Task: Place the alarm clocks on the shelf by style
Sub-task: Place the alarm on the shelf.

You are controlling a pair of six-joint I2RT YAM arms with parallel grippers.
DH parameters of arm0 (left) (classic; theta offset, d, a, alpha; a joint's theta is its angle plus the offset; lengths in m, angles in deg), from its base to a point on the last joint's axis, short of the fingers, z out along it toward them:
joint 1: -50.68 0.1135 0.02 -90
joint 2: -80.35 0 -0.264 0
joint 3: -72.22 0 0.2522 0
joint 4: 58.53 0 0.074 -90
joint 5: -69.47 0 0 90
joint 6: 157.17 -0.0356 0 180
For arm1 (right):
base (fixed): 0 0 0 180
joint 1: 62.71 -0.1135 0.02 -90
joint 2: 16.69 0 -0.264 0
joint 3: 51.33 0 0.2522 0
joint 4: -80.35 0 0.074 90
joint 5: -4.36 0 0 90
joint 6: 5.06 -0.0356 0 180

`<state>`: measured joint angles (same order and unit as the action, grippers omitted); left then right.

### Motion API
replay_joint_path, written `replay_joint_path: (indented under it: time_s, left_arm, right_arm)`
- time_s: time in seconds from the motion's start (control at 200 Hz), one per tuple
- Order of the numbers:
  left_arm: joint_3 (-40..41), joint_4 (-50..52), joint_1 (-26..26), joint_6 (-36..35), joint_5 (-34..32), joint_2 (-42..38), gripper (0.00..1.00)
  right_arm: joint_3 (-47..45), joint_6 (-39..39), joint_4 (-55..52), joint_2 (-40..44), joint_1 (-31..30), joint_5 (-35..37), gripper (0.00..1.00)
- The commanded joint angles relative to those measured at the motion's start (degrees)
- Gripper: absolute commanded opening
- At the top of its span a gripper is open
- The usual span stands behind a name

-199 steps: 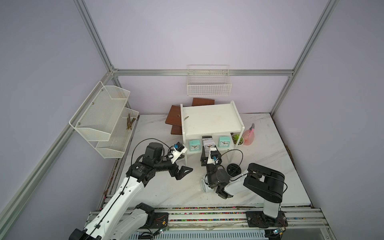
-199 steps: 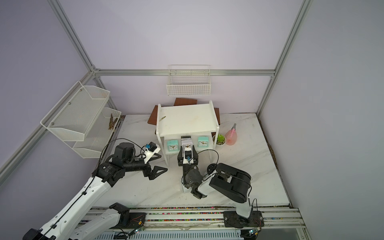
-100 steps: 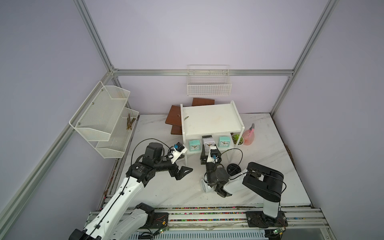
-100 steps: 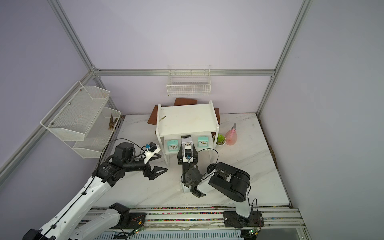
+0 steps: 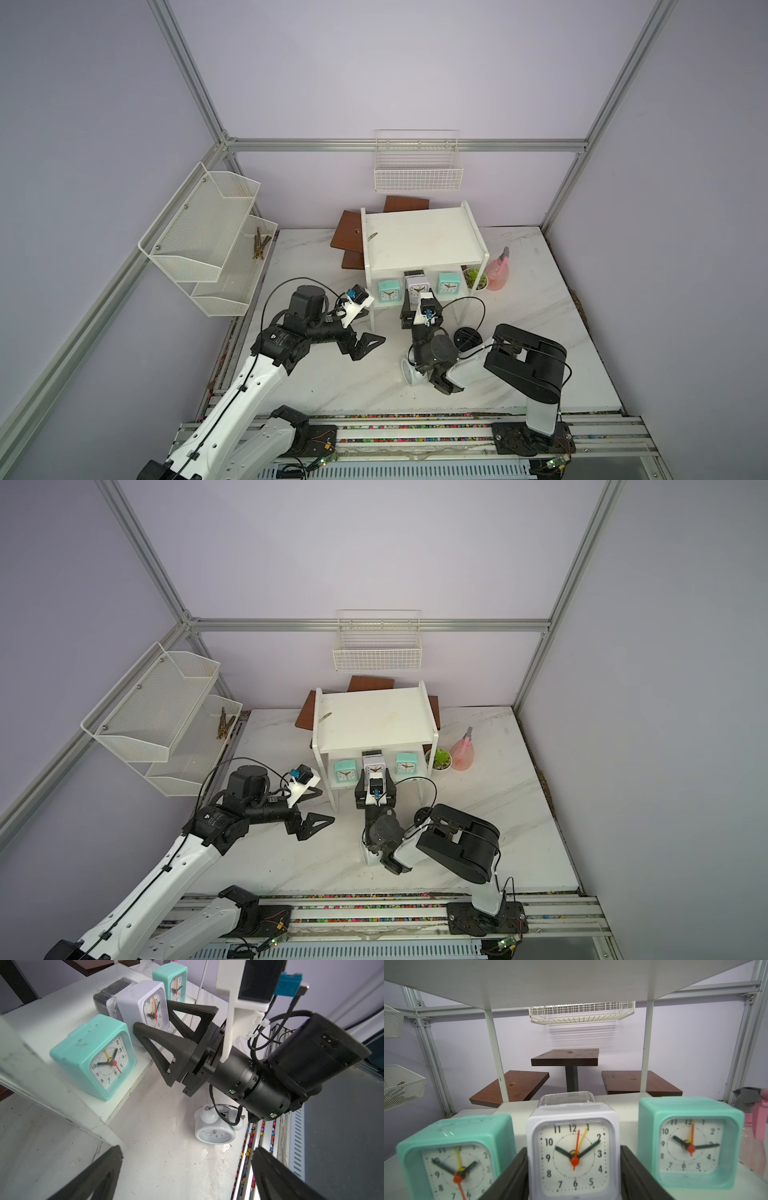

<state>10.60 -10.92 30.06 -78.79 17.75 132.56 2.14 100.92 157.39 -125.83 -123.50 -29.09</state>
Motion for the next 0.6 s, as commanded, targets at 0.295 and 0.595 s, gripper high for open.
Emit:
replay_joint_path:
  time_s: [0.295,0.595]
  left_arm:
    - [0.90,-1.11,0.37,-1.13,0.38,-0.83,1.00]
    - [1.01,-1.24,0.34,-1.13,0.47,-0.77,1.00]
  right_arm:
    - [-1.18,0.01,3.77,0.81,0.15,-0.48,0.77]
    - [-3.55,0.67,3.69,5.03,-1.03,-2.05,0.83]
